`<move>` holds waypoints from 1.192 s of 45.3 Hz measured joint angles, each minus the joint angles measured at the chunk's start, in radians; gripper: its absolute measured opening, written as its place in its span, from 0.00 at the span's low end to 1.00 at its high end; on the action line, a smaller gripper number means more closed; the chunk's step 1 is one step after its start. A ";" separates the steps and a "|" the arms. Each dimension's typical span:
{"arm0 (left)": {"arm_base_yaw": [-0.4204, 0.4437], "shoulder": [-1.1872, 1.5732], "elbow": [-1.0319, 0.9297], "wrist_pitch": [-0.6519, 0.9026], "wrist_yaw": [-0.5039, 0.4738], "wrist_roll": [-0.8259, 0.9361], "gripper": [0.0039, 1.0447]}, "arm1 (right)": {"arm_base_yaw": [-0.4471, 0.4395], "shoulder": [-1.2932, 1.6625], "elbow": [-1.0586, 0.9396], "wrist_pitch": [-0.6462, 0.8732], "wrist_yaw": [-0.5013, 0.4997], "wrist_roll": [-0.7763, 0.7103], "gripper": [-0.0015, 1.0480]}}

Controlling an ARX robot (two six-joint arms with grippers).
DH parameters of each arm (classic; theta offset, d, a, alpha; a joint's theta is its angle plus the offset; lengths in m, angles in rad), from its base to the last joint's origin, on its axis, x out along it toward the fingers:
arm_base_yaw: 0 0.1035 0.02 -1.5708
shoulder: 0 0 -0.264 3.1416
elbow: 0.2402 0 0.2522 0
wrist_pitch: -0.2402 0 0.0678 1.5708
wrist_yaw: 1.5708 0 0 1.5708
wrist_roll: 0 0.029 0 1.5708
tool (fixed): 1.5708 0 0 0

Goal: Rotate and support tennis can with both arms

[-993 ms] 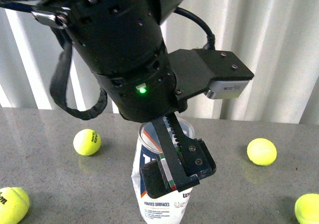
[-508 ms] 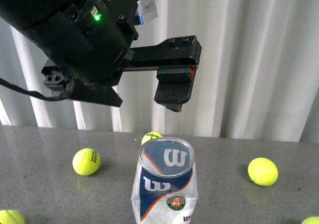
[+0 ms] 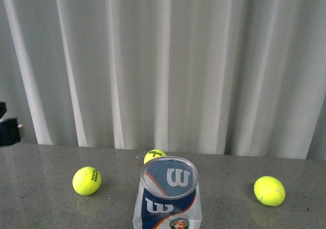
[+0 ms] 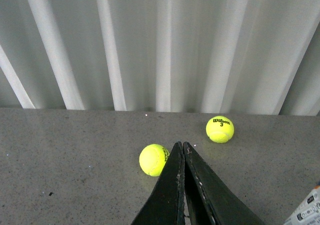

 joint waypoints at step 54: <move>0.261 -0.731 -0.338 -0.352 0.247 0.007 0.03 | 0.000 0.000 0.000 0.000 0.000 0.000 0.93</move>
